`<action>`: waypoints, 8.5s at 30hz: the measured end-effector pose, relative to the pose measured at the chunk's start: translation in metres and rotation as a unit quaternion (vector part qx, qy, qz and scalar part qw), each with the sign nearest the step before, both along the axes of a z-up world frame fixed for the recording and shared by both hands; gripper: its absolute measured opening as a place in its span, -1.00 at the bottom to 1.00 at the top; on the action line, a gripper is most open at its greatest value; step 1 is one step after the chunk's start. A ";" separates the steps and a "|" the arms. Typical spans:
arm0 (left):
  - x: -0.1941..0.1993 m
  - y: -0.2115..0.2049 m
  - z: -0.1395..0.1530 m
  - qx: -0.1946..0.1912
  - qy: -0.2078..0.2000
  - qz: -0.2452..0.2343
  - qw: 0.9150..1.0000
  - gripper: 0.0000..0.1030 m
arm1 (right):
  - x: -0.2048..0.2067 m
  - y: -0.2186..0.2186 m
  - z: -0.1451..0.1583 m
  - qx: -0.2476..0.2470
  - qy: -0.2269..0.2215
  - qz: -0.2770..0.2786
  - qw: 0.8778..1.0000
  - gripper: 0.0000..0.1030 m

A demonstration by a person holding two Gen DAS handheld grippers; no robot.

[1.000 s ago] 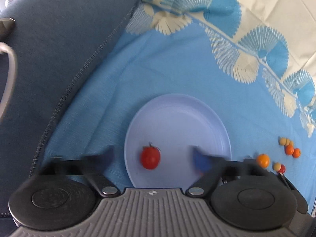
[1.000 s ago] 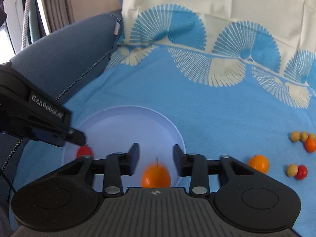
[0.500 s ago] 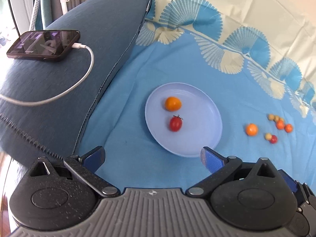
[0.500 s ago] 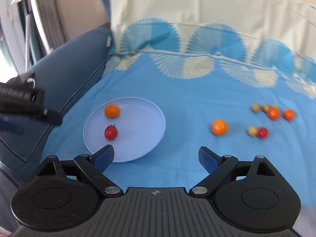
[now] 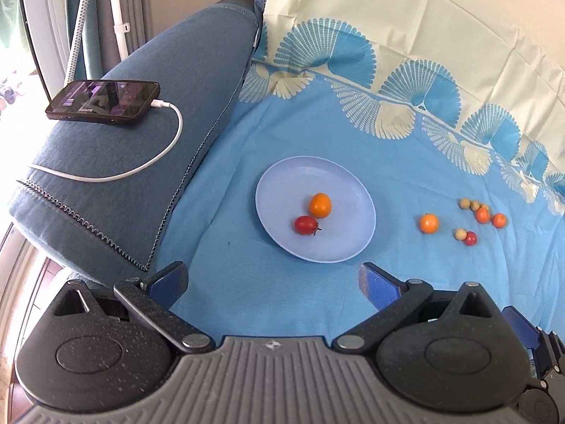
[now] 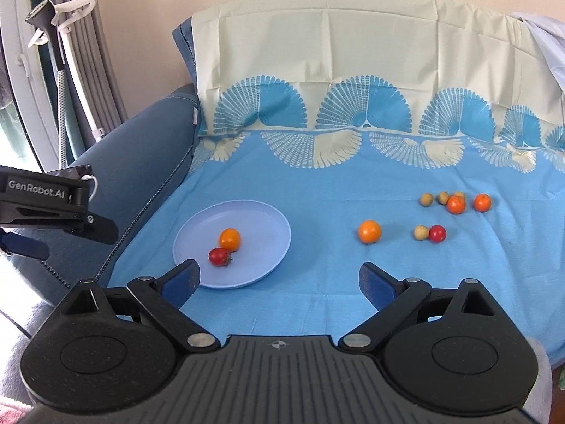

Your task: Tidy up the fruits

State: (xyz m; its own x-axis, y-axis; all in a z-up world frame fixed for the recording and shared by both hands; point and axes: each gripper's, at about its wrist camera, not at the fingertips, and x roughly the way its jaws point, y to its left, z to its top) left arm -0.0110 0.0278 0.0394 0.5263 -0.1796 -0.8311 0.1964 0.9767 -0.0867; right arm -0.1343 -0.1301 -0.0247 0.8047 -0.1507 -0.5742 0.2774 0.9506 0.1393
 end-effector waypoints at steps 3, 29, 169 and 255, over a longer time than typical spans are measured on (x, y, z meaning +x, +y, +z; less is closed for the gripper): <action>-0.005 0.002 0.003 0.002 -0.003 0.001 1.000 0.99 | -0.005 0.000 0.003 -0.001 -0.005 -0.004 1.000 0.89; -0.010 -0.033 0.145 0.021 -0.049 -0.050 0.997 0.99 | -0.016 -0.051 0.016 0.050 0.009 -0.082 0.995 0.89; -0.027 0.017 -0.005 0.019 -0.019 -0.064 0.998 -0.22 | -0.024 0.043 0.020 -0.037 0.004 0.087 0.996 -0.25; 0.041 0.015 -0.056 0.072 -0.040 0.015 0.996 0.99 | 0.076 0.043 -0.027 -0.051 0.078 0.086 0.992 0.92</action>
State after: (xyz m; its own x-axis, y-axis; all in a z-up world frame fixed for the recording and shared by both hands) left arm 0.0305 0.0425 -0.0166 0.5958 -0.0443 -0.8019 0.1674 0.9834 0.0700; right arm -0.0587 -0.0873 -0.0520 0.7259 -0.0819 -0.6829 0.1203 0.9927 0.0089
